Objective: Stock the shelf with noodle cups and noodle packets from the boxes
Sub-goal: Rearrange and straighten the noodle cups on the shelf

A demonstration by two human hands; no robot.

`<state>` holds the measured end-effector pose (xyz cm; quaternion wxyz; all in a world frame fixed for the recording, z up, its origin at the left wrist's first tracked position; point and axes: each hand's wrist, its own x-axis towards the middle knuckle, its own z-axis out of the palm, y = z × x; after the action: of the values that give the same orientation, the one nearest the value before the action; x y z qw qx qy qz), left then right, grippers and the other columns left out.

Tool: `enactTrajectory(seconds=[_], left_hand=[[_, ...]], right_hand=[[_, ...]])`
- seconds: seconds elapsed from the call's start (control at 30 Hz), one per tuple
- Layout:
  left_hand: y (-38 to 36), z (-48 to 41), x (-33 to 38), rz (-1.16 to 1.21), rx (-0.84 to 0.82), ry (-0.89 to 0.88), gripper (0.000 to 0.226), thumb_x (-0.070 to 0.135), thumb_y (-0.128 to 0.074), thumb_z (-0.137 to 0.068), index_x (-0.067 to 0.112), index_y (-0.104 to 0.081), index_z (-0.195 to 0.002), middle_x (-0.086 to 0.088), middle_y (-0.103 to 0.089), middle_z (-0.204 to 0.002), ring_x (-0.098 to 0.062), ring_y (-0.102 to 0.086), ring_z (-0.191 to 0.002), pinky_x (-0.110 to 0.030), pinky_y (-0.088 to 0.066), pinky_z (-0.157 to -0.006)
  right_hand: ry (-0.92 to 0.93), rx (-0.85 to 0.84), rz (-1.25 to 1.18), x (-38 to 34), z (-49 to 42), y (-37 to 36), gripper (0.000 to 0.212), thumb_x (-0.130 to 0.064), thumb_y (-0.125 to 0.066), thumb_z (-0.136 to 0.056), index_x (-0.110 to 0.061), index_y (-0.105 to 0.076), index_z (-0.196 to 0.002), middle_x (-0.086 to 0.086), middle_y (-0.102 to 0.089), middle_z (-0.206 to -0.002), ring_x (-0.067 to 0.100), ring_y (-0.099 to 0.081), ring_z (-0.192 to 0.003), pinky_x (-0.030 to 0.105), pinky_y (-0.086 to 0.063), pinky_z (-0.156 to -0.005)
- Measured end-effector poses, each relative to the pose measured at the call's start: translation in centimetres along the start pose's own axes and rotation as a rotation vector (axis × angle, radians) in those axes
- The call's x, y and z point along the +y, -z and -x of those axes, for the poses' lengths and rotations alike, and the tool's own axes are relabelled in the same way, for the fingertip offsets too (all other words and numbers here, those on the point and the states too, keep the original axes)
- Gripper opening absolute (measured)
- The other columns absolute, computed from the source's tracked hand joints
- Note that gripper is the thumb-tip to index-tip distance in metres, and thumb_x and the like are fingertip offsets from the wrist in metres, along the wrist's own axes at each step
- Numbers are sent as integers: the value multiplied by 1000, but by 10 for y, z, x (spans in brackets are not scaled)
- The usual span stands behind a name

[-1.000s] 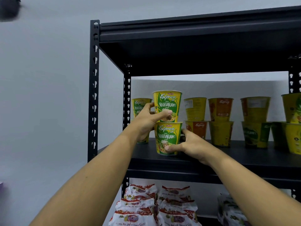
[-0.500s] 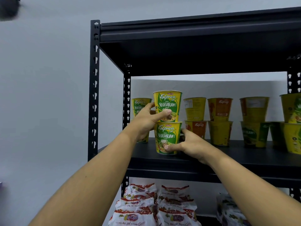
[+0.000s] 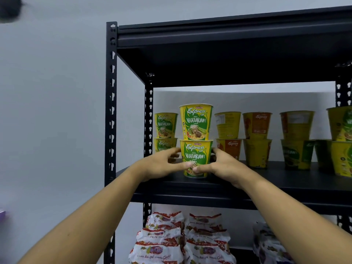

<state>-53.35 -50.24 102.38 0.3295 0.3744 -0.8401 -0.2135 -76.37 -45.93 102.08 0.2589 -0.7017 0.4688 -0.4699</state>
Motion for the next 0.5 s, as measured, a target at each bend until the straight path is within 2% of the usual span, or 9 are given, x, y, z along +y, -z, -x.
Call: enactTrajectory(seconds=[0.07,0.17,0.23,0.33,0.43,0.5], left_hand=[[0,1,-2,-43,-40,12,91,85,-69,-70,44,-46,-148,15,-55,-146,-9,-50,-135,-45,-40,-117],[-2,3,2,-27,-35,-7,76,83,-66,-75,49,-52,-142,19,-59,-142,-7,-52,-132,-41,-41,-116],[-4,6,6,-14,-32,-2,68,78,-62,-81,47,-53,-141,19,-59,-139,-8,-52,-131,-38,-41,-114],[-4,7,5,-12,-52,16,63,69,-62,-86,43,-52,-142,18,-60,-136,-7,-53,-129,-35,-40,-113],[-4,5,2,-24,-78,31,60,62,-70,-87,39,-55,-140,19,-65,-134,-5,-56,-127,-39,-39,-116],[-5,3,-1,-32,-88,42,59,61,-72,-86,39,-56,-139,20,-66,-133,-4,-57,-127,-41,-38,-118]], right_hand=[[4,2,-9,-1,0,0,84,-34,-93,-68,-27,-48,-139,-13,-64,-113,2,-59,-99,21,-43,-75],[15,21,24,1,-1,1,101,-52,-93,-60,-28,-43,-144,-9,-62,-126,9,-56,-108,28,-42,-89],[17,29,15,3,-2,2,106,-53,-94,-57,-28,-41,-146,-7,-62,-129,11,-56,-112,32,-45,-98],[-13,24,-134,2,-4,4,121,-52,-98,-48,-27,-38,-150,-3,-66,-130,19,-61,-120,45,-45,-109],[-1,124,-280,0,-7,7,116,-60,-93,-42,-28,-46,-143,-1,-66,-131,22,-62,-121,49,-46,-108],[42,212,-307,-4,-5,9,105,-66,-86,-53,-29,-47,-143,-1,-63,-133,19,-59,-122,48,-45,-108]])
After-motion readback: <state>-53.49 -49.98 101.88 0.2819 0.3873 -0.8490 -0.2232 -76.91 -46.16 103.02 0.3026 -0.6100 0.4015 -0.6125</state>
